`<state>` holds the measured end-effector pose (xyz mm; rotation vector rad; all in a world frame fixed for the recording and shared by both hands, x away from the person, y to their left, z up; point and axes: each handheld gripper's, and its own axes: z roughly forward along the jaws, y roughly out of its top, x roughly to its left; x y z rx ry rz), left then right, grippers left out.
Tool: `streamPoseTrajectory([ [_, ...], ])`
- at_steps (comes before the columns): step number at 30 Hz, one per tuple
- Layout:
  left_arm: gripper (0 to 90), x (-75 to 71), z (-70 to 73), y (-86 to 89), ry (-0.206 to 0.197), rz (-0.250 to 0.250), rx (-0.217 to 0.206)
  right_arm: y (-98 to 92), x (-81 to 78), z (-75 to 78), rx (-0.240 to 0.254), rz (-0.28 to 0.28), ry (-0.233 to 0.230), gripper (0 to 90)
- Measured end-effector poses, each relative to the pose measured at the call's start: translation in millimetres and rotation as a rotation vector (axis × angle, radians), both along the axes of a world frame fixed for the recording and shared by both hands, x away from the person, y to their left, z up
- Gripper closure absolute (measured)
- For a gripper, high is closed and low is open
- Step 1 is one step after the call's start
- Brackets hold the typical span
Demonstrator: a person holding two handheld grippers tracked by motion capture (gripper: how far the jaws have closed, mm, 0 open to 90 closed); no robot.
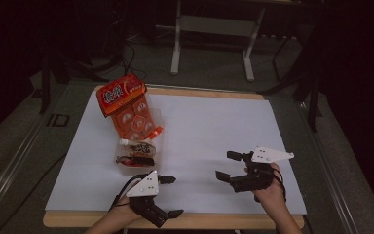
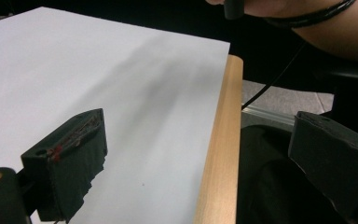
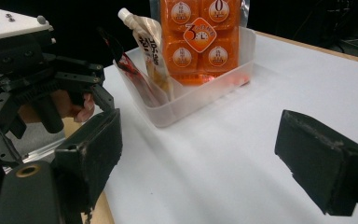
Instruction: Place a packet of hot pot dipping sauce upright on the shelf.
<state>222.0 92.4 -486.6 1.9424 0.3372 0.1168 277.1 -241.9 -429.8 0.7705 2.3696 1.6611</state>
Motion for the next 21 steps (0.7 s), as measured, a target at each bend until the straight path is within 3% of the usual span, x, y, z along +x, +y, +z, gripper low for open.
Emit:
streamPoseTrajectory([
  [6, 4.7, -2.4, -3.9, 1.0, -0.008, 0.005, -0.007, -0.1, 0.7, -2.8, -0.005, 0.0, 0.0, 14.8],
  [10, 4.8, -4.2, -8.2, 1.0, -0.036, -0.007, 0.028, 0.4, 0.8, -4.2, -0.009, 0.003, 0.002, 14.8],
  [12, 4.8, -2.3, -10.1, 3.2, -0.03, -0.013, 0.01, 1.0, 1.1, -5.8, -0.011, 0.006, 0.005, 14.8],
  [21, 4.8, -1.7, -13.2, 2.8, -0.038, -0.003, 0.026, 3.7, 1.6, -10.3, -0.026, 0.011, 0.011, 14.8],
])
